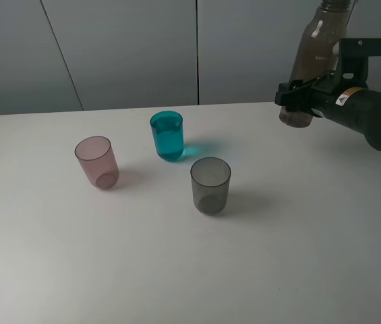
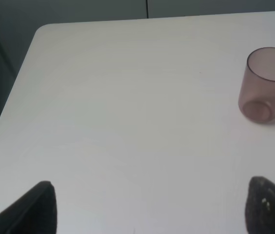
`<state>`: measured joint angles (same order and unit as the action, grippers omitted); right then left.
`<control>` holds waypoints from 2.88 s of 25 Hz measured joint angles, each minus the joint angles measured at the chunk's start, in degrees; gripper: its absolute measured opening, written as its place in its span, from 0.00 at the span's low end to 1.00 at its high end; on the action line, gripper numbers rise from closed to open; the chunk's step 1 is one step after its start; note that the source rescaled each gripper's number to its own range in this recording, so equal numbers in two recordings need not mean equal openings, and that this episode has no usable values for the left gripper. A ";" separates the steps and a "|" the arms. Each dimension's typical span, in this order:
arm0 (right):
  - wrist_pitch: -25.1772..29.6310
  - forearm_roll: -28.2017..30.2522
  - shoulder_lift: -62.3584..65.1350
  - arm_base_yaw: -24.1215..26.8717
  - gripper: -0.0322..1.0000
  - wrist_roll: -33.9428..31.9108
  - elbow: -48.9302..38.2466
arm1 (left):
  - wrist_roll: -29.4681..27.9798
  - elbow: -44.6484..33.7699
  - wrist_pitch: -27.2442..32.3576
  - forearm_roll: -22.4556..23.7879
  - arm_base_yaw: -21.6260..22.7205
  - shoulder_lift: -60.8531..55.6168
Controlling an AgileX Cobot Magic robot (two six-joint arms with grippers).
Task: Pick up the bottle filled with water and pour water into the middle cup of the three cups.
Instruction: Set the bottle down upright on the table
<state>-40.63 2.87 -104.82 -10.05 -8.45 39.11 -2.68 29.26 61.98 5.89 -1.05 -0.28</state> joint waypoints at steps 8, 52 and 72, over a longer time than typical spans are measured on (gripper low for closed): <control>-5.36 -2.87 -3.75 -2.61 0.03 4.04 -4.03 | 0.00 0.00 0.00 0.00 0.00 0.00; -21.69 -5.41 -19.72 -3.09 0.03 6.34 -3.30 | 0.10 0.00 0.00 0.00 0.00 0.00; -18.53 -6.04 -19.81 -3.09 0.45 4.67 -3.19 | 0.10 0.00 0.00 0.00 0.00 0.00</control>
<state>-59.16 -3.17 -124.64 -13.14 -3.78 35.91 -2.58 29.26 61.98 5.89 -1.05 -0.28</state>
